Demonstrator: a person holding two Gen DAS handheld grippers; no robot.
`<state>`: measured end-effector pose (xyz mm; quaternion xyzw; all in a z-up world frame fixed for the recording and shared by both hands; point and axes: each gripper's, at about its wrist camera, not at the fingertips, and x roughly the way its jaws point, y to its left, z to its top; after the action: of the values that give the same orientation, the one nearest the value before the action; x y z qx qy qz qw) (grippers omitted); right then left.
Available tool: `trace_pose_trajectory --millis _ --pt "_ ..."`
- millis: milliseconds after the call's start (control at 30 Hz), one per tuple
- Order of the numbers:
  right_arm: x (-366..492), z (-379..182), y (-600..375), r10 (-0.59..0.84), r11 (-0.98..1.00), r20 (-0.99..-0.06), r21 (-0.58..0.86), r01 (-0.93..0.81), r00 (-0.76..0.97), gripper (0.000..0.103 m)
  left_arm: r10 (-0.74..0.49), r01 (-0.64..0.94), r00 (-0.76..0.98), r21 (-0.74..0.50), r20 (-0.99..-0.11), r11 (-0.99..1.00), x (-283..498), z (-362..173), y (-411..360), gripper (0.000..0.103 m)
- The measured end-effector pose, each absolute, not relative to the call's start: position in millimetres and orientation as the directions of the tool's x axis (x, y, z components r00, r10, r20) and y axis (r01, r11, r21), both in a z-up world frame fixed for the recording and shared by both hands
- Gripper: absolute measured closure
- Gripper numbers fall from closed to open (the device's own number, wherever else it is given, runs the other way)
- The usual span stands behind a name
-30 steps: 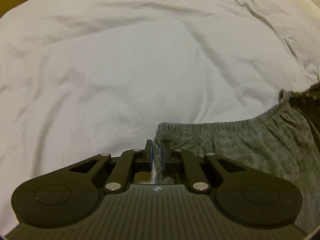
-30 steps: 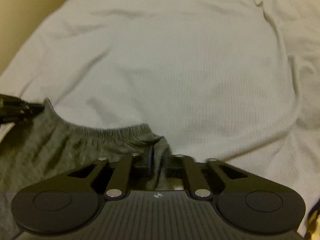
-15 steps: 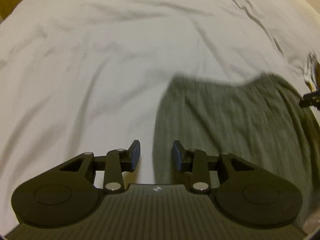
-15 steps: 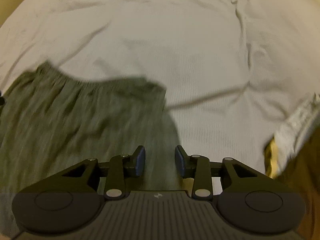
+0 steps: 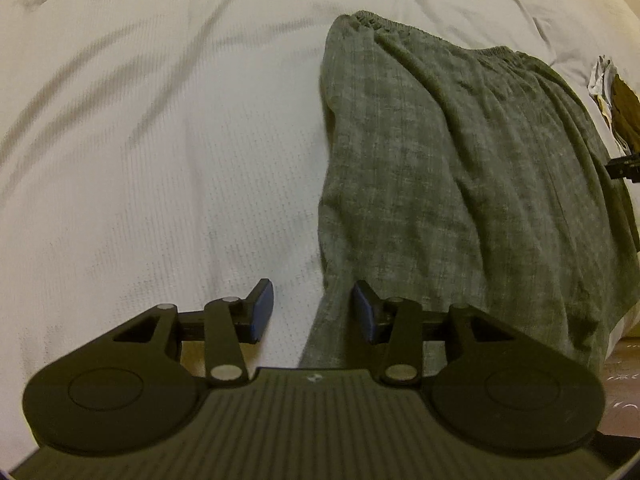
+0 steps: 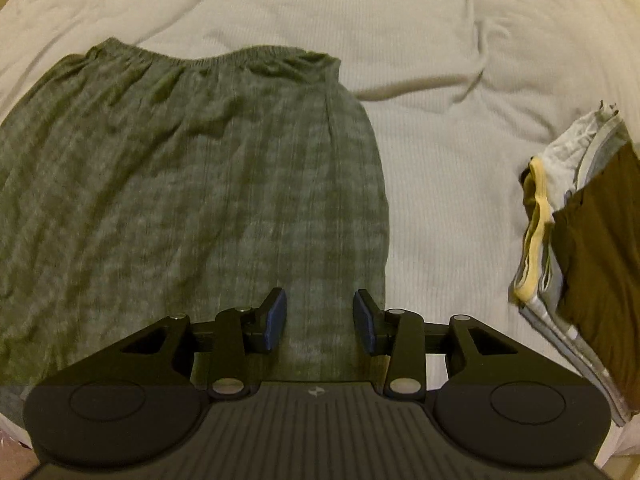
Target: Fold clothes
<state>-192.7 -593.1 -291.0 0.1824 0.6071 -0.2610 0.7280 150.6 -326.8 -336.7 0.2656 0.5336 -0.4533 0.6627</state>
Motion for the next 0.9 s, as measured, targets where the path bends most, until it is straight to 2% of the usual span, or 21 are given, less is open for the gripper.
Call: trace_pose_trajectory --millis 467,900 --pt "-205.0 -305.3 -597.6 -0.128 0.819 -0.985 -0.038 0.573 0.118 0.06 -0.26 0.905 0.026 -0.088 -0.965 0.416 145.9 -344.2 -336.1 0.064" --pt "-212.4 -314.3 -613.6 -0.054 0.798 -0.988 0.045 0.602 0.145 0.059 -0.216 0.916 0.04 -0.05 -0.976 0.398 138.3 -337.9 -341.8 0.064"
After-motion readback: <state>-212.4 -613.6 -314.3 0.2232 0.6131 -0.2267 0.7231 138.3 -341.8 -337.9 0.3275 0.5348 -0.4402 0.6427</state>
